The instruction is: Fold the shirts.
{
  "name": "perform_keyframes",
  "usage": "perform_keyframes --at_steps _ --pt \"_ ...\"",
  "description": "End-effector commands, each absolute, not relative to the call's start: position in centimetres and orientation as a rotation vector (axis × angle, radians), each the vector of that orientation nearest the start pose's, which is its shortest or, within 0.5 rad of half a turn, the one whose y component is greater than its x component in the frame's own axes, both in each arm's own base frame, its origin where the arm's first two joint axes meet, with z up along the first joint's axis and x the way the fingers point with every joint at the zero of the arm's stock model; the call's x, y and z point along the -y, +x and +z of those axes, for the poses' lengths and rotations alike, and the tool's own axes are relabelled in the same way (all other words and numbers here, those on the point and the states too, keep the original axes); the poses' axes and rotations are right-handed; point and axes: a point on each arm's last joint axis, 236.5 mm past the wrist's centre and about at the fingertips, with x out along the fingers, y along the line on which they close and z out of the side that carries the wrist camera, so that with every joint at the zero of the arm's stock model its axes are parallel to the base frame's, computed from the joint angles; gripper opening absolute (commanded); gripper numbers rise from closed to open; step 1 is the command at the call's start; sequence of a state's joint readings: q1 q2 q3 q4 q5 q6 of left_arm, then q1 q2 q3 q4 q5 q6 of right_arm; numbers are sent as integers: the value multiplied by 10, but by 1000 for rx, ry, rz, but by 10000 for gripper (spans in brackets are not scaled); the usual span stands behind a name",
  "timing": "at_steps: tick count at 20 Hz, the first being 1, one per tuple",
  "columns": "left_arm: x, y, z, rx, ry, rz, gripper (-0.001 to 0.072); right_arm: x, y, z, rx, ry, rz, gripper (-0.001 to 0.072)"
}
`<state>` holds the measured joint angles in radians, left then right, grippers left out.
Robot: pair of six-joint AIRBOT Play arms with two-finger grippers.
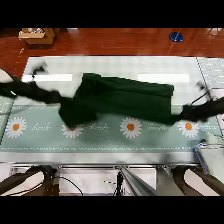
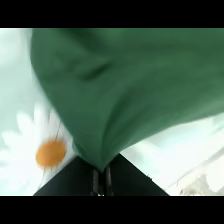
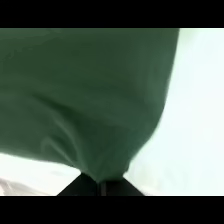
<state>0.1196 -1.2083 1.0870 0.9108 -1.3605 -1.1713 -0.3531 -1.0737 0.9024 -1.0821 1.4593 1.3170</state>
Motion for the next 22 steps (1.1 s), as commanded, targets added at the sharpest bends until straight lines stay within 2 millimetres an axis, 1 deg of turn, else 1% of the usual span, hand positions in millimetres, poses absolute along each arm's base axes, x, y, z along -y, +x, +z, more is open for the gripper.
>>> perform_keyframes --at_steps 1,2,3,4,5,6,7,8,9,10,11,12,13,14,16,18,19,20,22 --pt "103 366 209 -875 -214 -582 33 -27 312 157 -1036 394 298 27" --pt "104 364 258 -757 -170 -579 33 -24 318 204 -907 347 278 27" --pt "104 357 308 -635 -125 -575 33 -22 320 247 -792 301 262 27" --pt "106 346 356 -516 -86 -568 33 -18 319 292 -674 251 234 27" --pt "107 331 397 -412 -44 -566 33 -15 315 330 -580 218 204 27" --pt "109 314 433 -315 -2 -563 33 -11 307 367 -490 180 169 27" --pt "111 295 467 -219 40 -557 33 -8 298 396 -417 150 136 26" --pt "113 274 494 -139 71 -550 33 -7 286 423 -352 127 111 27" --pt "114 256 511 -85 95 -542 32 -8 275 443 -303 105 98 27" --pt "114 240 519 -53 107 -529 32 -10 263 458 -267 92 88 26" --pt "112 227 520 -47 127 -509 32 -13 253 468 -247 83 82 26" --pt "105 214 517 -66 139 -469 32 -16 243 474 -238 76 80 26" --pt "97 205 508 -102 151 -428 32 -18 235 474 -240 68 77 26" --pt "87 194 496 -152 174 -384 32 -17 225 468 -266 57 59 27" --pt "70 173 468 -272 189 -309 32 -7 204 444 -370 38 -3 26" --pt "65 155 444 -378 190 -296 32 5 181 424 -457 16 -73 27" --pt "65 150 437 -408 173 -295 32 7 172 418 -484 4 -89 26" --pt "69 147 437 -407 161 -309 32 5 166 416 -491 9 -89 26" --pt "82 143 437 -400 163 -369 32 -2 163 415 -495 9 -64 26"
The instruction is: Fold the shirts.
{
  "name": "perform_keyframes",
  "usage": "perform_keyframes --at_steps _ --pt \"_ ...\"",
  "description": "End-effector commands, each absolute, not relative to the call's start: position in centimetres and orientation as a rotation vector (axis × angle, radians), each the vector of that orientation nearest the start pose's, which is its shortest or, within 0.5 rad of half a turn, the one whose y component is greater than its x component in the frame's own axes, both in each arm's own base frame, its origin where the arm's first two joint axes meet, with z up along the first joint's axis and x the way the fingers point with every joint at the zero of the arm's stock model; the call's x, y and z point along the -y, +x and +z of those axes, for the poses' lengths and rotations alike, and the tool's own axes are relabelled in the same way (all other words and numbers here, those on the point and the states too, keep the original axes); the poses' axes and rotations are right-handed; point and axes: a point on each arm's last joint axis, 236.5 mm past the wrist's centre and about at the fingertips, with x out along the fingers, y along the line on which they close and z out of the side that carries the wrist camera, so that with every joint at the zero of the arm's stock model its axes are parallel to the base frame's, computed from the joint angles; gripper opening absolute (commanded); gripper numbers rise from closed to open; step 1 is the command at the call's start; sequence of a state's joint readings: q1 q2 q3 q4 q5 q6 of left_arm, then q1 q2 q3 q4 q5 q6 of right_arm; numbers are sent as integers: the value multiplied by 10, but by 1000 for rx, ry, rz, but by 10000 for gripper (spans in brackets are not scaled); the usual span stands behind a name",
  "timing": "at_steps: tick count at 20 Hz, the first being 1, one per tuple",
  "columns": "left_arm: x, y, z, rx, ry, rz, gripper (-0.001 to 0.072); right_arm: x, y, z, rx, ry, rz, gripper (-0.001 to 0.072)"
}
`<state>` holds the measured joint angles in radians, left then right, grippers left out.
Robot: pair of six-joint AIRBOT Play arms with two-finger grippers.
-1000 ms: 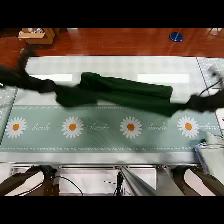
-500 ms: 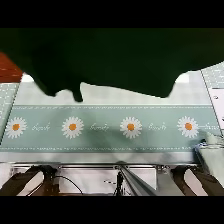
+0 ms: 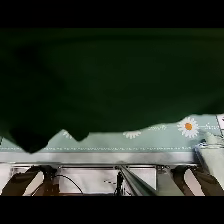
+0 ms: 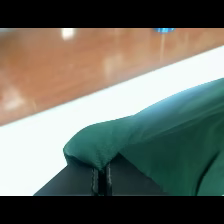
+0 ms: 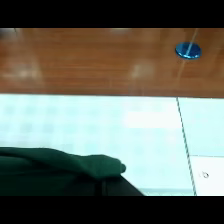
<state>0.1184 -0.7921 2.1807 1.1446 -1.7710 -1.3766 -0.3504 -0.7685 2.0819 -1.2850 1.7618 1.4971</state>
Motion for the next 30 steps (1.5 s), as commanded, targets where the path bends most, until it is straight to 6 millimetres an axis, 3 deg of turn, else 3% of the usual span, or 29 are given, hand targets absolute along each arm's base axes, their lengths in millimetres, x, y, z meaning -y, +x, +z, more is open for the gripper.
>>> perform_keyframes --at_steps 1,3,5,6,9,12,16,19,23,26,30 --pt "86 145 435 -409 161 -389 32 -2 165 412 -513 17 -60 26" --pt "84 161 411 -499 133 -398 32 3 182 404 -558 36 -55 25" --pt "79 186 365 -663 80 -409 31 10 214 379 -663 60 -22 26" --pt "74 200 338 -756 53 -400 31 16 231 358 -741 74 -5 26" --pt "66 253 265 -927 -14 -400 31 39 283 267 -1040 150 17 26" --pt "70 324 215 -942 -96 -431 32 52 329 175 -1309 224 60 25" --pt "79 412 148 -974 -211 -485 32 49 410 95 -1342 214 104 26" --pt "68 457 93 -1004 -246 -435 33 58 473 66 -1200 241 48 26" --pt "51 506 52 -933 -217 -372 33 74 528 52 -1035 304 -32 26" --pt "49 525 26 -922 -223 -337 34 65 540 25 -1052 366 -8 27" --pt "64 522 -21 -1025 -245 -359 37 51 531 -19 -1174 423 28 31"
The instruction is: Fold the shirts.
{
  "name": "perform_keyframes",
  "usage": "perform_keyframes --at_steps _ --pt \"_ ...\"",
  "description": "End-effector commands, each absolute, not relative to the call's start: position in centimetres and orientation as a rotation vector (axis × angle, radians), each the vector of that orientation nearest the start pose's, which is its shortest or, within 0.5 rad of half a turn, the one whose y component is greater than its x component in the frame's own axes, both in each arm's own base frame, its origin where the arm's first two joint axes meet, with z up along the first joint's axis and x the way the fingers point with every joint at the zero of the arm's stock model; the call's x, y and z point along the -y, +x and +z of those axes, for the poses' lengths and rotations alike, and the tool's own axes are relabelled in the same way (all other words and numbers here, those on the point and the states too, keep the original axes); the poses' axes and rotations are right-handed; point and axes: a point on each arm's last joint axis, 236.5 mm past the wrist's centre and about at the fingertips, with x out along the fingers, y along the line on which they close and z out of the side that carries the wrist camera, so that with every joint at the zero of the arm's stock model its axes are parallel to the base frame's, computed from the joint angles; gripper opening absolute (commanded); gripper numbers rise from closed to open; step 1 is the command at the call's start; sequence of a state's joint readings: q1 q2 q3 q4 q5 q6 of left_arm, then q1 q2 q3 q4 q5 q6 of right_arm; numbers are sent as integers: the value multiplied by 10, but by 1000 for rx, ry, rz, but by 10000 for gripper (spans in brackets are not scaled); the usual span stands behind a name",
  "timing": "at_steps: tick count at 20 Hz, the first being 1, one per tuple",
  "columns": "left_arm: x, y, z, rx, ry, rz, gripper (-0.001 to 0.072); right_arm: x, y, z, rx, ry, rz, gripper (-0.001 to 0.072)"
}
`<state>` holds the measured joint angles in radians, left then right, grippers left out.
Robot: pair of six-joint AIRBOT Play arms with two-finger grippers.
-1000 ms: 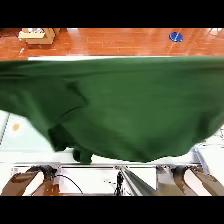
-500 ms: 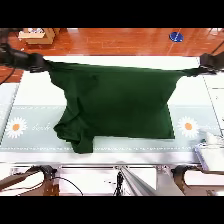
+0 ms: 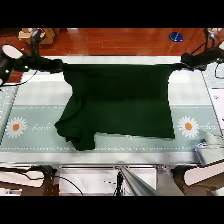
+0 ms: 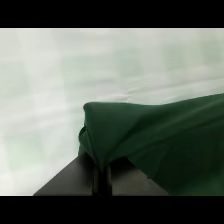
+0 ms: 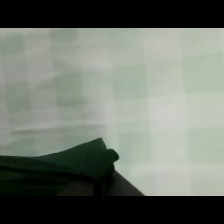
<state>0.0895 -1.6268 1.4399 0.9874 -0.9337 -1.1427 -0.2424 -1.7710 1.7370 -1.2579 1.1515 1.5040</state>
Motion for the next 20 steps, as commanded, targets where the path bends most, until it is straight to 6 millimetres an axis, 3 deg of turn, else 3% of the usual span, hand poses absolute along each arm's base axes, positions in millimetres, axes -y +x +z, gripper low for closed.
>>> perform_keyframes --at_steps 1,2,3,4,5,6,8,10,12,17,18,19,20 --pt "66 517 -29 -1053 -253 -366 51 49 526 -24 -1204 427 34 63" --pt "67 514 -31 -1069 -253 -374 175 47 522 -26 -1223 421 44 164" --pt "63 511 -25 -1079 -249 -381 355 48 517 -21 -1237 384 72 260" --pt "54 507 -14 -1096 -238 -391 503 56 509 -11 -1252 320 100 268" --pt "39 498 -1 -1137 -212 -395 542 68 498 1 -1276 264 97 268" --pt "17 485 8 -1201 -199 -366 542 86 478 13 -1325 207 67 271" --pt "-31 446 15 -1365 -277 -222 542 112 436 28 -1424 222 12 498" --pt "-47 403 8 -1495 -413 -191 542 118 403 31 -1484 314 15 500" --pt "-43 361 -8 -1592 -489 -204 542 118 370 18 -1524 398 8 500" --pt "-4 267 -52 -1690 -535 -303 553 71 281 -40 -1583 621 127 541" --pt "8 252 -57 -1702 -557 -351 577 63 265 -50 -1591 635 139 541" --pt "17 241 -62 -1719 -575 -383 661 56 253 -57 -1603 636 149 541" --pt "21 234 -69 -1735 -590 -385 698 52 244 -64 -1608 634 149 541"
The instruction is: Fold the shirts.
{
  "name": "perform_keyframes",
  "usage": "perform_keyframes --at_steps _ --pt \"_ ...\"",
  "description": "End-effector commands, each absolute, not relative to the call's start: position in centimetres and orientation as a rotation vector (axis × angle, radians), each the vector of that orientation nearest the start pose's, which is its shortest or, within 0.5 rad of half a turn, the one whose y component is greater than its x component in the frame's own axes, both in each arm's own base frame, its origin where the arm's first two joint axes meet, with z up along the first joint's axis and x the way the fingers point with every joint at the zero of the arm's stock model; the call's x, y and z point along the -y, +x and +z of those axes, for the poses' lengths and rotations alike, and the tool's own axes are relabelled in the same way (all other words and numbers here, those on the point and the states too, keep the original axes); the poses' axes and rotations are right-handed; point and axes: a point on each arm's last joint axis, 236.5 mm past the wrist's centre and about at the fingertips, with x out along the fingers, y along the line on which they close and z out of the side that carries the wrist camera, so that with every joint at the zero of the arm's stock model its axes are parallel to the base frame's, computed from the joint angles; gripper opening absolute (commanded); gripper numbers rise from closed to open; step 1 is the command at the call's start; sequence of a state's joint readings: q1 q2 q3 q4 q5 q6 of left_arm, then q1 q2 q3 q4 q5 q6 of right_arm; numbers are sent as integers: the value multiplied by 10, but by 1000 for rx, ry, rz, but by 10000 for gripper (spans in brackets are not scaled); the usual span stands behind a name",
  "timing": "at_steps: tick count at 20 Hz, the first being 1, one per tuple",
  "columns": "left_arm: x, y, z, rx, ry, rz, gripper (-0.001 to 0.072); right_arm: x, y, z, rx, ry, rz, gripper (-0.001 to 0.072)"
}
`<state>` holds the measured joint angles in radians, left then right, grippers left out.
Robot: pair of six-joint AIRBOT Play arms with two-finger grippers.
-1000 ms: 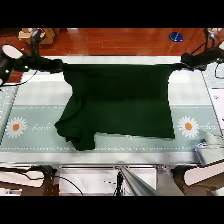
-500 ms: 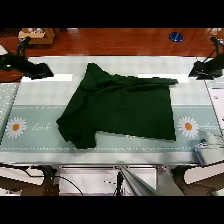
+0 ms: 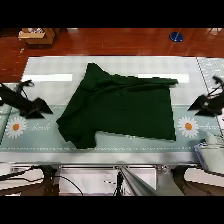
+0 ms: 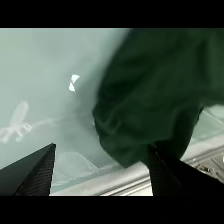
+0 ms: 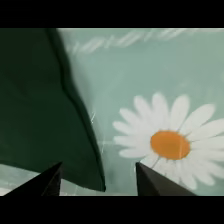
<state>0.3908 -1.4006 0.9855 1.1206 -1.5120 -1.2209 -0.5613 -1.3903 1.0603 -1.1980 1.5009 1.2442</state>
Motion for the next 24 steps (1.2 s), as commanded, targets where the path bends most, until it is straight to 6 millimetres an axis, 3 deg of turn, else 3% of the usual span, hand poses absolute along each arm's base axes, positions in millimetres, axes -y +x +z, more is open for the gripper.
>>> perform_keyframes --at_steps 1,5,9,11,12,14,15,16,18,19,21,24 --pt "22 232 -76 -1731 -599 -373 698 48 242 -68 -1598 638 150 541" --pt "25 251 -87 -1644 -619 -348 697 39 245 -69 -1571 666 183 541" --pt "45 258 -99 -1657 -594 -380 695 38 245 -69 -1572 666 183 540" --pt "54 265 -109 -1650 -549 -383 657 38 244 -69 -1575 668 186 540" --pt "58 270 -114 -1640 -533 -368 499 37 243 -68 -1581 671 191 540" --pt "64 274 -116 -1629 -515 -358 98 34 239 -66 -1598 678 204 540" --pt "64 274 -115 -1631 -514 -361 35 35 235 -67 -1612 675 199 540" --pt "64 273 -115 -1635 -518 -362 35 39 228 -70 -1642 647 187 543" --pt "63 268 -112 -1650 -534 -368 35 53 193 -86 -1764 611 98 596" --pt "62 267 -111 -1654 -538 -370 35 48 182 -91 -1786 659 98 597" --pt "62 267 -110 -1651 -538 -370 35 30 176 -95 -1780 744 146 596" --pt "62 267 -110 -1650 -536 -373 35 23 184 -103 -1728 785 130 586"
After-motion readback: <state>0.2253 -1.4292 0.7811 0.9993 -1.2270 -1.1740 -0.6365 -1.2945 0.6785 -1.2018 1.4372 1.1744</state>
